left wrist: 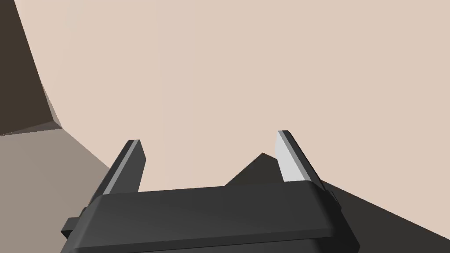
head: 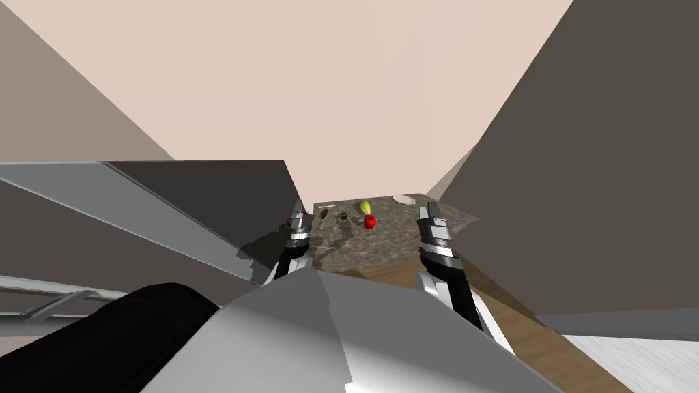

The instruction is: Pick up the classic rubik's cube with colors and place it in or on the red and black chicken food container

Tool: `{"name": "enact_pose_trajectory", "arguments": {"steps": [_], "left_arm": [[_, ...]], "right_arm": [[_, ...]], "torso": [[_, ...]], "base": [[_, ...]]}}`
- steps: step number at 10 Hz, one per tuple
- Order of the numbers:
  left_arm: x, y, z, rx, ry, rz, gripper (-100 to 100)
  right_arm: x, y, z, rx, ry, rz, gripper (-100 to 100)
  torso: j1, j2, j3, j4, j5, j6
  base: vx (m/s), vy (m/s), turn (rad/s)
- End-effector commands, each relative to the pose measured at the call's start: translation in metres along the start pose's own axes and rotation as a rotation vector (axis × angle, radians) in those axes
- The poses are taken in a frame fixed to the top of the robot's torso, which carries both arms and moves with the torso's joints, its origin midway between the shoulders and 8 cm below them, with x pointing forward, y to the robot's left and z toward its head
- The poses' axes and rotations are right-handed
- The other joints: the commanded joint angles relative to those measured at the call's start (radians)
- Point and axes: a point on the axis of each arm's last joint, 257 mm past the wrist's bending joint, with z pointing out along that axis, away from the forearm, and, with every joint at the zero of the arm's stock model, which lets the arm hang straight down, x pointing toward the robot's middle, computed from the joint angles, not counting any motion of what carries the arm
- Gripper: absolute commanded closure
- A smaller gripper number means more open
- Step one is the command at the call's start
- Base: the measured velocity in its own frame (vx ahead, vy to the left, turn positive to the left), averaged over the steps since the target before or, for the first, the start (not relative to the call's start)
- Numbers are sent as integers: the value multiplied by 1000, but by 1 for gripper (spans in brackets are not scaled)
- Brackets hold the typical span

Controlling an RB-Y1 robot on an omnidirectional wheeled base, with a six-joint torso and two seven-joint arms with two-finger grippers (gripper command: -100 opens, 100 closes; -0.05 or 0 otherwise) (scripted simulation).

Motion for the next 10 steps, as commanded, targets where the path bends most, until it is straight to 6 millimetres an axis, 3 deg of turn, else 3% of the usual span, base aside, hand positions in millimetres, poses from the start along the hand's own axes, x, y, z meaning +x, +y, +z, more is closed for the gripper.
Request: {"name": "enact_pose_trajectory", "arguments": {"steps": [1, 5, 10], "left_arm": [[3, 13, 5, -29, 24, -10, -100], [10, 56, 24, -119, 60, -56, -100], [15, 91, 39, -202, 74, -88, -100]], "right_arm": [[0, 0, 0, 0, 0, 0, 0], [0, 0, 0, 0, 0, 0, 0], [0, 0, 0, 0, 0, 0, 0]], "torso": [[0, 0, 0, 0, 0, 0], [0, 1, 0, 0, 0, 0], [0, 0, 0, 0, 0, 0]], "base": [[-8, 1, 17], [-15, 0, 12], [-9, -1, 4]]}}
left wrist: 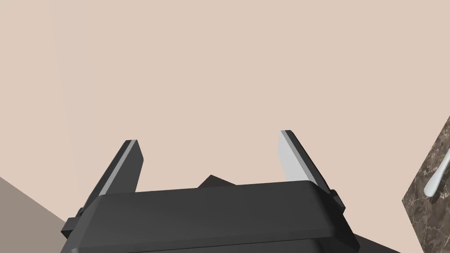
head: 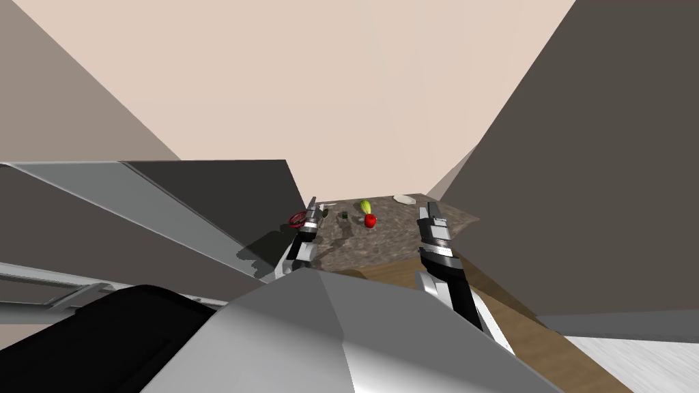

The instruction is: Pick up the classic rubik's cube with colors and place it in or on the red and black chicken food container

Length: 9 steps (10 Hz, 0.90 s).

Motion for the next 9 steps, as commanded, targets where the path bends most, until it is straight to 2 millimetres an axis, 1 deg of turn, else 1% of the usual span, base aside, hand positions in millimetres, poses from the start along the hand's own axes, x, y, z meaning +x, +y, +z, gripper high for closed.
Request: {"name": "enact_pose_trajectory", "arguments": {"steps": [1, 2, 3, 4, 5, 6, 7, 8, 9], "left_arm": [[-2, 16, 12, -42, 6, -20, -100], [-2, 18, 13, -52, 6, -20, -100], [-2, 33, 22, -87, 9, -36, -100], [-1, 34, 24, -95, 11, -38, -100], [-2, 50, 33, -132, 13, -54, -100], [0, 51, 36, -141, 15, -55, -100], [-2, 67, 42, -180, 13, -70, -100], [1, 68, 48, -189, 18, -72, -100], [-1, 82, 53, -227, 16, -87, -100]], "right_arm": [[0, 0, 0, 0, 0, 0, 0], [0, 0, 0, 0, 0, 0, 0], [0, 0, 0, 0, 0, 0, 0], [0, 0, 0, 0, 0, 0, 0], [0, 0, 0, 0, 0, 0, 0], [0, 0, 0, 0, 0, 0, 0], [0, 0, 0, 0, 0, 0, 0], [0, 0, 0, 0, 0, 0, 0], [0, 0, 0, 0, 0, 0, 0]], "torso": [[0, 0, 0, 0, 0, 0], [0, 0, 0, 0, 0, 0], [0, 0, 0, 0, 0, 0], [0, 0, 0, 0, 0, 0], [0, 0, 0, 0, 0, 0], [0, 0, 0, 0, 0, 0], [0, 0, 0, 0, 0, 0], [0, 0, 0, 0, 0, 0], [0, 0, 0, 0, 0, 0]], "base": [[-10, 0, 7], [-8, -1, 2], [-11, 0, 3], [-10, 0, 0], [-11, -1, 3], [-9, -1, 0], [-13, 0, 2], [-12, 0, 0], [-13, -1, -3]]}}
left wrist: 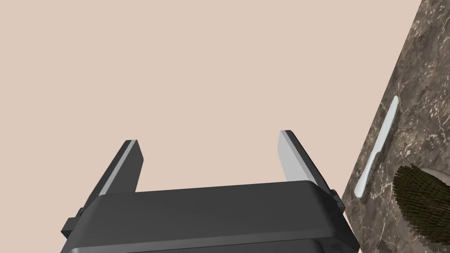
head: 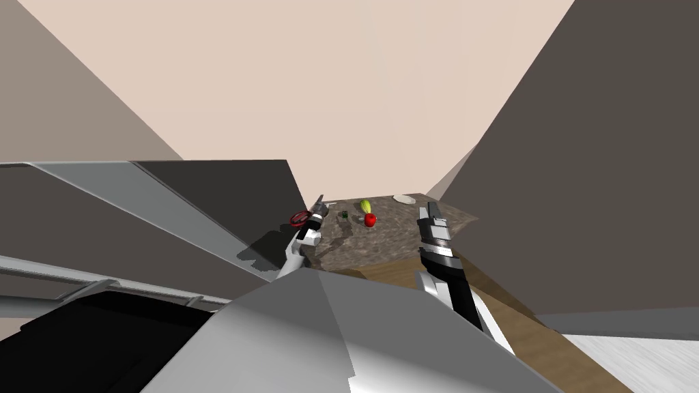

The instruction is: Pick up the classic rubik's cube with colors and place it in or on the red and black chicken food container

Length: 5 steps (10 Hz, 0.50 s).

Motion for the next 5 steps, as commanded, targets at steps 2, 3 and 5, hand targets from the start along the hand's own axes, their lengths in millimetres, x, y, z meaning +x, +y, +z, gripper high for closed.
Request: {"name": "enact_pose_trajectory", "arguments": {"steps": [2, 3, 5], "left_arm": [[1, 24, 19, -75, 0, -24, -100], [4, 26, 26, -90, 4, -26, -100], [3, 41, 39, -148, 4, -40, -100]], "right_arm": [[0, 0, 0, 0, 0, 0, 0], [0, 0, 0, 0, 0, 0, 0], [0, 0, 0, 0, 0, 0, 0]], "torso": [[0, 0, 0, 0, 0, 0], [0, 0, 0, 0, 0, 0], [0, 0, 0, 0, 0, 0]], "base": [[-12, 1, -3], [-10, 2, -2], [-9, 3, -7]]}}
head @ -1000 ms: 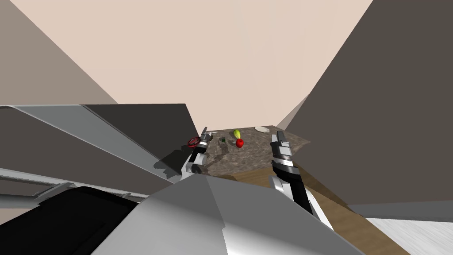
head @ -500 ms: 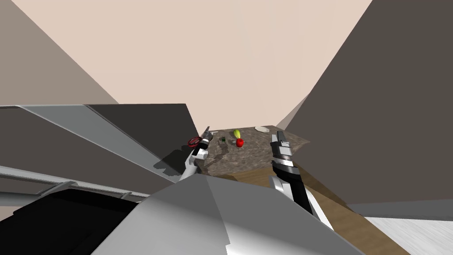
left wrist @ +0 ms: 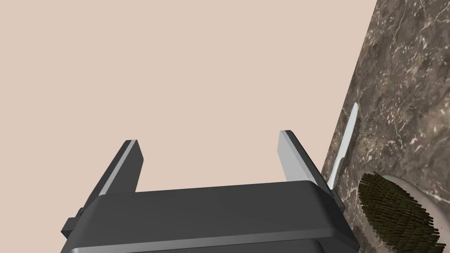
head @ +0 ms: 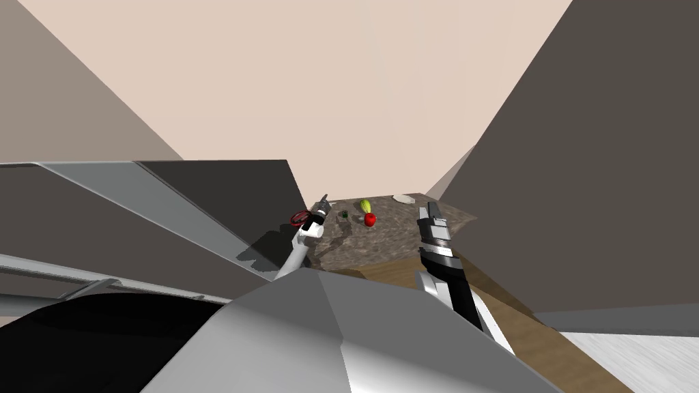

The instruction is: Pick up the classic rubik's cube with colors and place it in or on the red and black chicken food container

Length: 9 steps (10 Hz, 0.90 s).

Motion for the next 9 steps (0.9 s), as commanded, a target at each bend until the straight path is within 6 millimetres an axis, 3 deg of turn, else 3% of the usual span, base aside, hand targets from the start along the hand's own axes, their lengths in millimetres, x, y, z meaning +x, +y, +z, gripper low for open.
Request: {"name": "enact_pose_trajectory", "arguments": {"steps": [1, 6, 9], "left_arm": [[-2, 13, 13, -51, -2, -15, -100], [-1, 31, 32, -139, -4, -27, -100], [-5, 48, 54, -234, -11, -42, -100]], "right_arm": [[0, 0, 0, 0, 0, 0, 0], [0, 0, 0, 0, 0, 0, 0], [0, 0, 0, 0, 0, 0, 0]], "torso": [[0, 0, 0, 0, 0, 0], [0, 0, 0, 0, 0, 0], [0, 0, 0, 0, 0, 0]], "base": [[-10, 6, -8], [-5, 2, -7], [-4, 4, -21]]}}
